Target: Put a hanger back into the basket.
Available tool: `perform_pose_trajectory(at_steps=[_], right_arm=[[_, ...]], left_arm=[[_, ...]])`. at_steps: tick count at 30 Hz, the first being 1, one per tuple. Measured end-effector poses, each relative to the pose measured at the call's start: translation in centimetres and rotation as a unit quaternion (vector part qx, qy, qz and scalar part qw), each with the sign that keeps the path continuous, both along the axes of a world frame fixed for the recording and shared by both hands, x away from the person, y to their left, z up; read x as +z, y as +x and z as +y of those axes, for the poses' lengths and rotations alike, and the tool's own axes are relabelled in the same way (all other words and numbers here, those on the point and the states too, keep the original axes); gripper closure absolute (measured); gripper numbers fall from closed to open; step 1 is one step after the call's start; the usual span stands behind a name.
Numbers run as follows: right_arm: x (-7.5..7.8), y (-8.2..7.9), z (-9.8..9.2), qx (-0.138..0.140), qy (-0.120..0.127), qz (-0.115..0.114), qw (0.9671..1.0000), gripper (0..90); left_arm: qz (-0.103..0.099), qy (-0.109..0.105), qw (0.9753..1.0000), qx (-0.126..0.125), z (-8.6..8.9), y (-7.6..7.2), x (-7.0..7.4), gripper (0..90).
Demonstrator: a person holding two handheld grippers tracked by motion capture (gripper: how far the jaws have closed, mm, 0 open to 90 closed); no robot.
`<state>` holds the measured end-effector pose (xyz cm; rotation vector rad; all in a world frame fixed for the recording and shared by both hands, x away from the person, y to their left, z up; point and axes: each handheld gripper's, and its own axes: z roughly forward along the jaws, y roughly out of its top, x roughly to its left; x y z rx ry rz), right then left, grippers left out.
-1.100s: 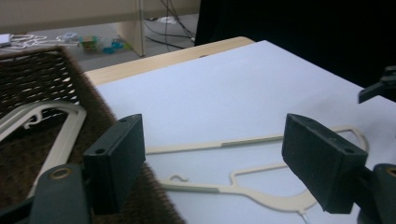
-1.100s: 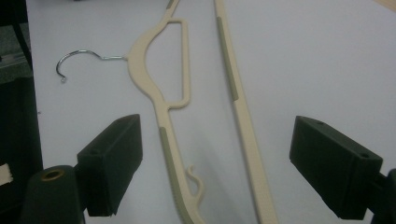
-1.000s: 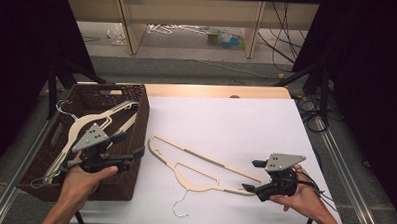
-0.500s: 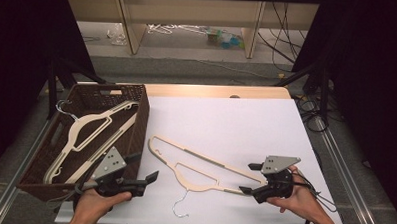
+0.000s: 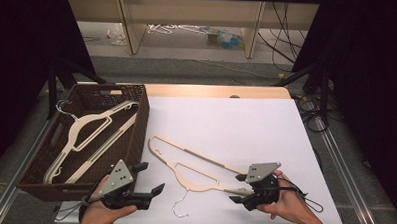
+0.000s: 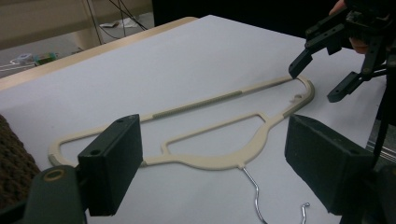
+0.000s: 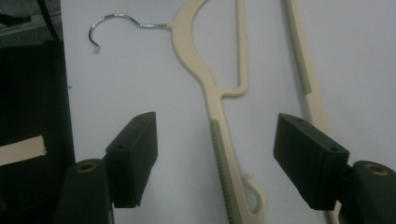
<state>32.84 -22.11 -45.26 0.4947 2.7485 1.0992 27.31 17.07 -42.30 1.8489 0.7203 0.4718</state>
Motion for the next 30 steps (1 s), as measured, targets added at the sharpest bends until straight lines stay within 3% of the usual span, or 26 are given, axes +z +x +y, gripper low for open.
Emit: perform_pose_trajectory(at_steps=[2, 5, 8, 11, 16, 21, 28, 30], right_arm=[[-0.4, 0.3, 0.5, -0.002, -0.018, 0.009, 0.9998, 35.4], [-1.0, 0.7, 1.1, -0.008, -0.039, 0.022, 0.9990, 39.4], [-1.2, 1.2, 1.6, -0.002, -0.057, 0.023, 0.9981, 43.6], [-1.2, 1.4, 2.0, 0.000, -0.069, 0.031, 0.9971, 47.2], [-1.4, 2.3, 2.8, -0.003, -0.093, 0.044, 0.9947, 54.0], [-1.6, 2.4, 3.4, 0.017, -0.122, 0.058, 0.9906, 60.5], [-1.2, 2.3, 4.2, 0.018, -0.158, 0.057, 0.9856, 70.6], [-1.1, 2.2, 4.4, 0.019, -0.163, 0.059, 0.9847, 74.4]], left_arm=[[0.005, 0.012, 0.9999, -0.005, -0.3, 0.0, -0.4, 19.2], [0.011, 0.014, 0.9998, -0.012, -0.8, -0.1, -0.8, 19.2], [0.008, 0.028, 0.9994, -0.017, -0.8, 0.0, -0.9, 19.3], [0.017, 0.022, 0.9996, -0.012, -0.9, 0.0, -1.1, 19.2], [0.016, 0.014, 0.9996, -0.019, -0.9, -0.1, -0.9, 19.7], [0.016, 0.024, 0.9994, -0.019, -1.1, -0.1, -1.1, 19.7], [0.016, 0.034, 0.9989, -0.030, -1.2, -0.1, -1.2, 19.9], [0.023, 0.025, 0.9991, -0.025, -1.2, 0.0, -1.3, 19.9]])
